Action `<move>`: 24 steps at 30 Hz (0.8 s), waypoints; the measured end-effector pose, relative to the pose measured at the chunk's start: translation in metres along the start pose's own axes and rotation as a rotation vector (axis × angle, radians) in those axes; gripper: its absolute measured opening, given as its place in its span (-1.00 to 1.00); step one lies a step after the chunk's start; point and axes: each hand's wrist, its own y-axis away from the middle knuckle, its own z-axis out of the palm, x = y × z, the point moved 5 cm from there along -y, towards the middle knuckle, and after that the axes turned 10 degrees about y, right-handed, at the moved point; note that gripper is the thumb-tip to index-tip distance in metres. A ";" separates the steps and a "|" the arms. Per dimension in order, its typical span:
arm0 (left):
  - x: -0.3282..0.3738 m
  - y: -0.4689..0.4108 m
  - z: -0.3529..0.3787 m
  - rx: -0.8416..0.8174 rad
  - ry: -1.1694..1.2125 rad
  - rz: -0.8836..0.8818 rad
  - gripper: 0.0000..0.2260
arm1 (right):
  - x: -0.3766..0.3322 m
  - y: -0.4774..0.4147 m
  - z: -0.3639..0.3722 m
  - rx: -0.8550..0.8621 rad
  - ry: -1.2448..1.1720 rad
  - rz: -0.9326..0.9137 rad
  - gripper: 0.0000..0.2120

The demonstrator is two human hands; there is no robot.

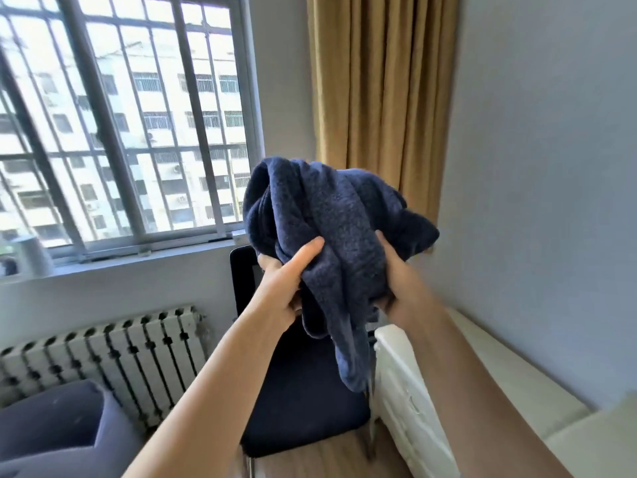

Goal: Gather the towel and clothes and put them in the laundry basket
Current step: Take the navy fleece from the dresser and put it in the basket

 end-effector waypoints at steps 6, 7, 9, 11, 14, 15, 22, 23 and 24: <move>0.035 -0.037 -0.140 0.158 -0.005 0.026 -0.16 | 0.080 -0.044 0.129 -0.105 0.003 0.103 -0.23; 0.042 -0.040 -0.164 0.191 -0.013 0.032 -0.13 | 0.096 -0.050 0.152 -0.135 -0.009 0.123 -0.22; 0.052 -0.047 -0.211 0.268 -0.023 0.048 -0.20 | 0.123 -0.059 0.192 -0.186 -0.007 0.146 -0.14; 0.061 -0.051 -0.258 0.348 -0.023 0.031 -0.28 | 0.152 -0.068 0.238 -0.240 -0.009 0.189 -0.07; 0.072 -0.057 -0.322 0.429 -0.009 -0.004 -0.36 | 0.183 -0.079 0.299 -0.281 0.017 0.233 -0.03; 0.076 -0.059 -0.343 0.462 -0.010 -0.006 -0.36 | 0.193 -0.083 0.320 -0.292 0.022 0.249 -0.01; 0.103 -0.075 -0.454 0.613 0.006 -0.004 -0.21 | 0.256 -0.114 0.433 -0.395 0.086 0.376 -0.22; 0.107 -0.079 -0.467 0.620 0.013 -0.003 -0.20 | 0.264 -0.121 0.447 -0.407 0.090 0.384 -0.24; 0.113 -0.086 -0.487 0.643 0.021 0.005 -0.22 | 0.272 -0.128 0.467 -0.418 0.099 0.395 -0.27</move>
